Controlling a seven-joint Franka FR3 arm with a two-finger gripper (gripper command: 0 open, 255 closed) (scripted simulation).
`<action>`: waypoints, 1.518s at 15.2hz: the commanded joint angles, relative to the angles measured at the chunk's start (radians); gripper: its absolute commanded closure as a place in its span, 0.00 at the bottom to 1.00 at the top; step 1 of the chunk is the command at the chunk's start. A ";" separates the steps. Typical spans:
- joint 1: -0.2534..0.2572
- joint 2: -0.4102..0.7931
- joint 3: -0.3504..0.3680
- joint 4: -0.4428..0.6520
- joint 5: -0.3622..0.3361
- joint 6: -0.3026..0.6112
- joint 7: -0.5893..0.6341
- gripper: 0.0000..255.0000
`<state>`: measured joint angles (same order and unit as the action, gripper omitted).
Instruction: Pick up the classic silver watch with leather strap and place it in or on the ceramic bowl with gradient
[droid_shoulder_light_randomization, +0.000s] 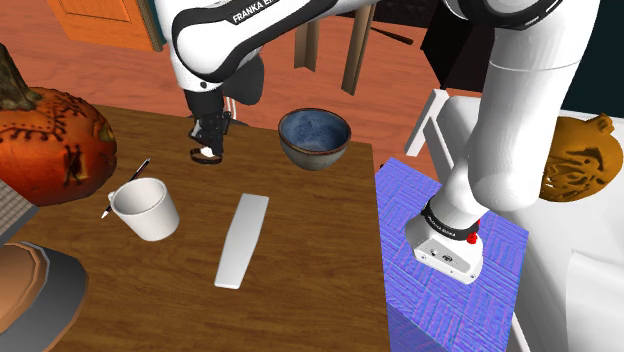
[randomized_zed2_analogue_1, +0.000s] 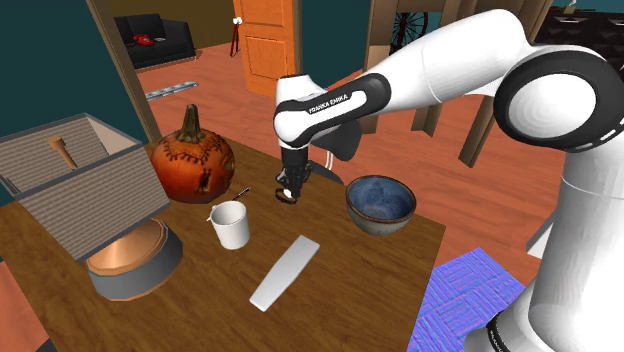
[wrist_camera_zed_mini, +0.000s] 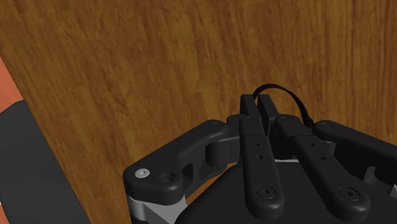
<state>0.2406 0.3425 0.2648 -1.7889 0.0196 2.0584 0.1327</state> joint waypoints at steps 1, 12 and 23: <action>-0.002 -0.011 0.001 0.014 0.002 -0.025 -0.001 1.00; -0.005 -0.058 0.005 0.100 0.013 -0.156 0.002 1.00; -0.005 -0.080 0.008 0.218 0.017 -0.296 0.010 1.00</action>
<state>0.2366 0.2641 0.2730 -1.5833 0.0361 1.7772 0.1430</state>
